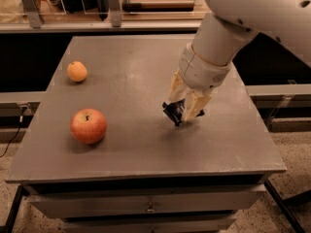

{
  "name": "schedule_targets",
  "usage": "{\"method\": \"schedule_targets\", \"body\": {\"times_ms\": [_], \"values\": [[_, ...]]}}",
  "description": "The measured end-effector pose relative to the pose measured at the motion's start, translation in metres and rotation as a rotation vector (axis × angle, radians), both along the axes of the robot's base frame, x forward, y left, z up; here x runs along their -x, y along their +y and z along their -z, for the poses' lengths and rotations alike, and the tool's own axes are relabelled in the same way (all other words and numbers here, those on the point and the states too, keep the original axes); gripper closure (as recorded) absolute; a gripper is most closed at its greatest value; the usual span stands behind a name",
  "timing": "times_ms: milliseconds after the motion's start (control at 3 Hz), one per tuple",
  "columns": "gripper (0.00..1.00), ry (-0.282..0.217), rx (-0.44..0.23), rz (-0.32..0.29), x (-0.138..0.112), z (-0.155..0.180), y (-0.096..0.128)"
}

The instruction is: Pick rxbar blueberry

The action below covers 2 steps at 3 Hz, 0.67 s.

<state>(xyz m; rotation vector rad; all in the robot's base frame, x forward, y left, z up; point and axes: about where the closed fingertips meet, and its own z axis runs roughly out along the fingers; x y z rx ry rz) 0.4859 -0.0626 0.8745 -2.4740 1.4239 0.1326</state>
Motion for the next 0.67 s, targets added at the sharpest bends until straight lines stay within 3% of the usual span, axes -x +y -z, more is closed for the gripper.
{"method": "schedule_targets", "body": {"times_ms": [333,667], "values": [[1.00,-0.041,-0.051,0.011,-0.0043,-0.0446,0.0028],[1.00,-0.056,-0.061,0.012,-0.0067,-0.0527,0.0037]]}}
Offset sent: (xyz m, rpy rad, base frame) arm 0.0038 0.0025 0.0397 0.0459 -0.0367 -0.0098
